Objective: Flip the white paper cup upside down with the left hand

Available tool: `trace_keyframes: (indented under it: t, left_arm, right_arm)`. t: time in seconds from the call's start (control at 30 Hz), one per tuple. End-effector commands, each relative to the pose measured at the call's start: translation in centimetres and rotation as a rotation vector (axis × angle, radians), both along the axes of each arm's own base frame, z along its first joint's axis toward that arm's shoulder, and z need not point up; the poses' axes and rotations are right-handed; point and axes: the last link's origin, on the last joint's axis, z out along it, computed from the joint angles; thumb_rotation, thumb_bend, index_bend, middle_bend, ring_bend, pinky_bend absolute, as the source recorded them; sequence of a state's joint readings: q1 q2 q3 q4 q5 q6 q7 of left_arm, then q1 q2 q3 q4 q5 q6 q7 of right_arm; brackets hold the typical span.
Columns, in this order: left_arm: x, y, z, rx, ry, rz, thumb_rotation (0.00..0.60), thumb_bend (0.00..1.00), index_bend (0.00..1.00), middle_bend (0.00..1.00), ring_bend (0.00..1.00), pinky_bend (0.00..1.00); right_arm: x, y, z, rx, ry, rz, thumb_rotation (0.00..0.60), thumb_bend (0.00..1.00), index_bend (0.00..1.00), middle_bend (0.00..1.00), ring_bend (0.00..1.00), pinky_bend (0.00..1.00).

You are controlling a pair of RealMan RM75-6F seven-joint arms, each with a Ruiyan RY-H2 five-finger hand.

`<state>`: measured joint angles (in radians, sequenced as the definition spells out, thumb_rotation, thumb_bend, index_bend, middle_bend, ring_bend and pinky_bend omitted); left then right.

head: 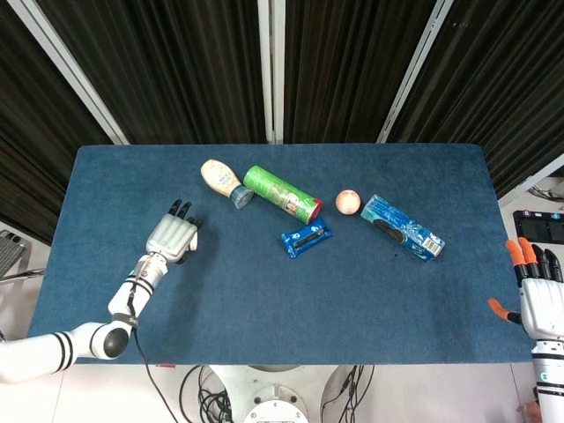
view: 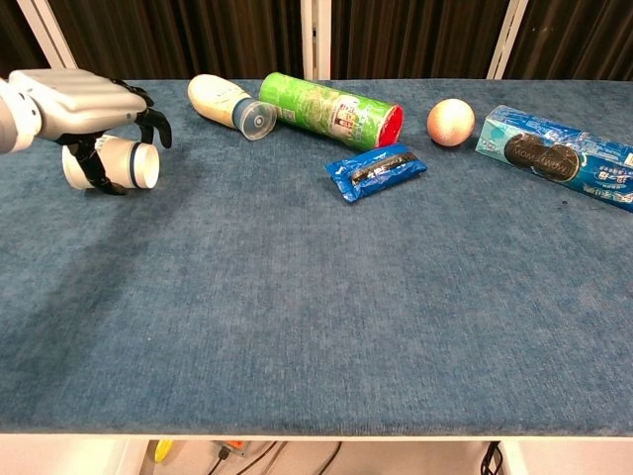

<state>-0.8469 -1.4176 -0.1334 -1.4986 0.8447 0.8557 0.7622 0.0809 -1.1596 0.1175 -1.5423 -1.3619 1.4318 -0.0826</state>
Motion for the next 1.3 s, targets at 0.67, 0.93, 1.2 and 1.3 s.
trace_keyframes:
  t: [0.67, 0.93, 1.2, 1.3]
  left_arm:
    - [0.5, -0.4, 1.7, 0.122, -0.553, -0.064, 0.600, 0.21, 0.40, 0.44, 0.07, 0.00]
    - [-4.7, -1.0, 1.4, 0.238, -0.891, -0.008, 0.600, 0.21, 0.40, 0.45, 0.07, 0.00]
    - [-9.2, -1.9, -0.6, 0.306, -1.098, 0.143, 0.600, 0.21, 0.40, 0.45, 0.07, 0.00]
    - [-10.2, -2.1, -1.0, 0.326, -1.153, 0.176, 0.600, 0.21, 0.39, 0.44, 0.07, 0.00]
  right_arm:
    - [-0.1, -0.1, -0.2, 0.011, -0.005, -0.015, 0.600, 0.10, 0.00, 0.00, 0.00, 0.00]
    - [0.1, -0.1, -0.4, 0.024, -0.003, -0.013, 0.600, 0.10, 0.00, 0.00, 0.00, 0.00]
    - [0.2, 0.0, -0.9, 0.050, -0.005, -0.012, 0.600, 0.10, 0.00, 0.00, 0.00, 0.00]
    - [0.3, 0.1, -0.9, 0.050, -0.005, -0.011, 0.600, 0.10, 0.00, 0.00, 0.00, 0.00]
